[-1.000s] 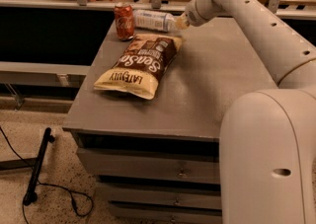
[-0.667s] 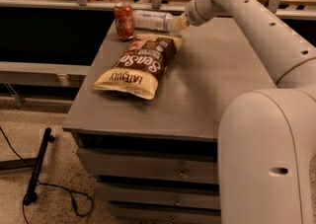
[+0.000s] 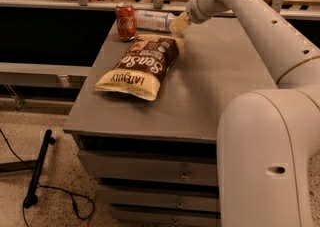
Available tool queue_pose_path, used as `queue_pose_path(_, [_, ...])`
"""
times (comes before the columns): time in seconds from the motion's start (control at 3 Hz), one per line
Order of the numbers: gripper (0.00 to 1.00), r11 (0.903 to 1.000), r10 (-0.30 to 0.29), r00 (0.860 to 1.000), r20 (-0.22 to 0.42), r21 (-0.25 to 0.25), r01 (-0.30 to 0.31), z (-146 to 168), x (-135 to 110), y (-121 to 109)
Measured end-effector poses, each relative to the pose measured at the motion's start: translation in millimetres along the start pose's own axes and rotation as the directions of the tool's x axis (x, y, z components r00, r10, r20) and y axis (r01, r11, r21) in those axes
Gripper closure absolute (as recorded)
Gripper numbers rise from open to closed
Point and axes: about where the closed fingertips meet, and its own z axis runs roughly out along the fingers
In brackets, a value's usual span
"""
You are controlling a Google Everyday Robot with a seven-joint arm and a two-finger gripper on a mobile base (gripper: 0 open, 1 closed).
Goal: Pick blue plastic bottle
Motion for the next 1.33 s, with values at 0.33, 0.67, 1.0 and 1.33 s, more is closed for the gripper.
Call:
queue_pose_path(0.33, [0.00, 0.9996, -0.027, 1.000, -0.001, -0.006, 0.027, -0.7, -5.5, 0.4])
queue_pose_path(0.67, [0.00, 0.9990, -0.040, 0.999, -0.005, -0.020, 0.040, 2.3, -7.3, 0.9])
queue_pose_path(1.0, [0.00, 0.9990, -0.010, 1.000, 0.012, -0.043, 0.011, 8.9, -7.5, -1.6])
queue_pose_path(1.33, [0.00, 0.9979, 0.004, 0.999, 0.034, -0.065, -0.002, 15.8, -10.4, -3.4])
